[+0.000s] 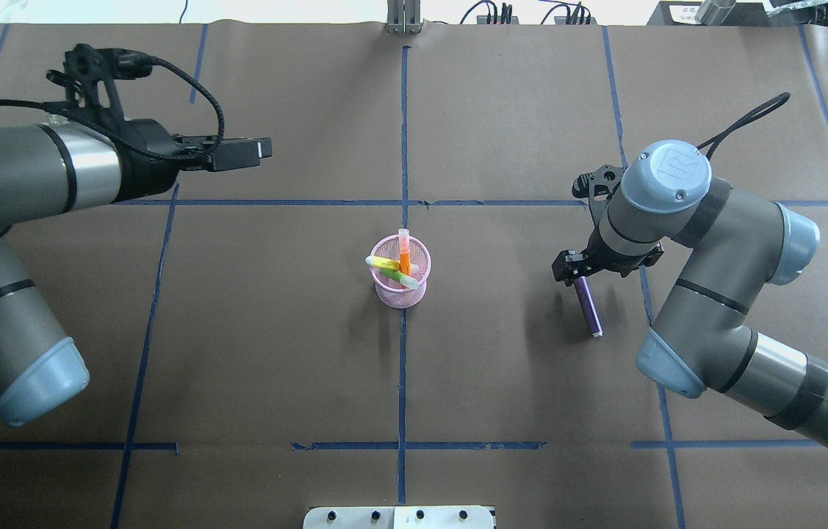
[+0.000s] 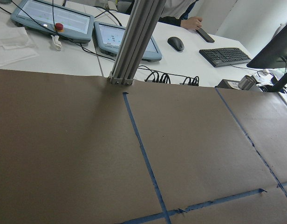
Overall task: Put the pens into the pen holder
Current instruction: 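Withdraw the left gripper while the right gripper grasps the purple marker, then lift the purple marker upright with the right gripper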
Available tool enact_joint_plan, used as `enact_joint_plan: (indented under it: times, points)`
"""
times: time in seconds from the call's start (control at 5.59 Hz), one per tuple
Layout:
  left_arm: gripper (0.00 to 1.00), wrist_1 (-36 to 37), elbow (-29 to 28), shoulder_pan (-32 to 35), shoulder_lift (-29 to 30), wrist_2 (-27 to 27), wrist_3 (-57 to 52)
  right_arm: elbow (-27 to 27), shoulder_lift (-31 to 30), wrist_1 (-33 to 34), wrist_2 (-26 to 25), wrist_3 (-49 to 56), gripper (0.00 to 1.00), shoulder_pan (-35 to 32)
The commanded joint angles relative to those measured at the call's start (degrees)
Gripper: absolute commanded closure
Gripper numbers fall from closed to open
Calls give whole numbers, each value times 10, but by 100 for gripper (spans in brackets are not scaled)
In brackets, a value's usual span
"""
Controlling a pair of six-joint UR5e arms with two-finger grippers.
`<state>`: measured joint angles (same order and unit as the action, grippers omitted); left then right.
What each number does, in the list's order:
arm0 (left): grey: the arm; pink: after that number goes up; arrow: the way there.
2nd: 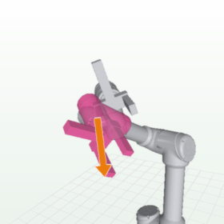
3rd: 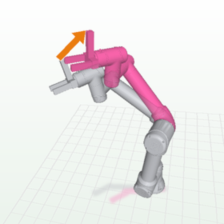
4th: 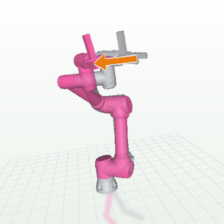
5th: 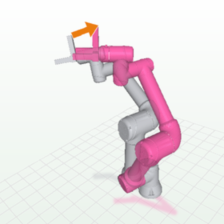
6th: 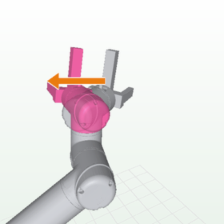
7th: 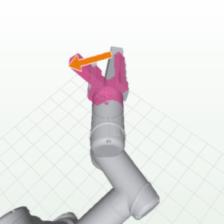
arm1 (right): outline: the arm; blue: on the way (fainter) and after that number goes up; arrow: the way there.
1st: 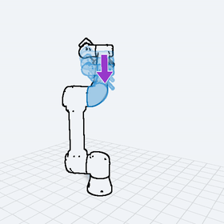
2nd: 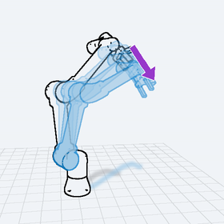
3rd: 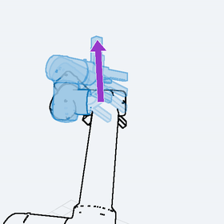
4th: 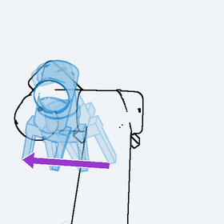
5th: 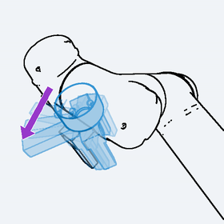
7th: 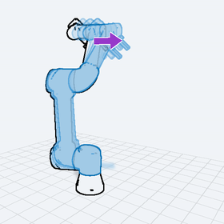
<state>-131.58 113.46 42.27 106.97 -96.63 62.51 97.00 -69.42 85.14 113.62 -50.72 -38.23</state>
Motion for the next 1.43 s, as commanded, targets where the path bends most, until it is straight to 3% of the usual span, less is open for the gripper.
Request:
enact_joint_plan:
  times: [0.0, 0.72, 0.89, 1.25]
  points:
    - [0, 1, 4, 20, -7, -28, 0, -24, 18, -1, 1, 3, 15, 1]
    - [0, -1, 4, 21, -11, -27, -1, -30, 22, -1, 2, 2, 31, 1]
    - [0, -1, 4, 22, -12, -27, -1, -30, 21, -1, 3, 2, 41, 1]
    - [0, -1, 4, 23, -12, -27, -1, -30, 22, -1, 4, 2, 81, 1]
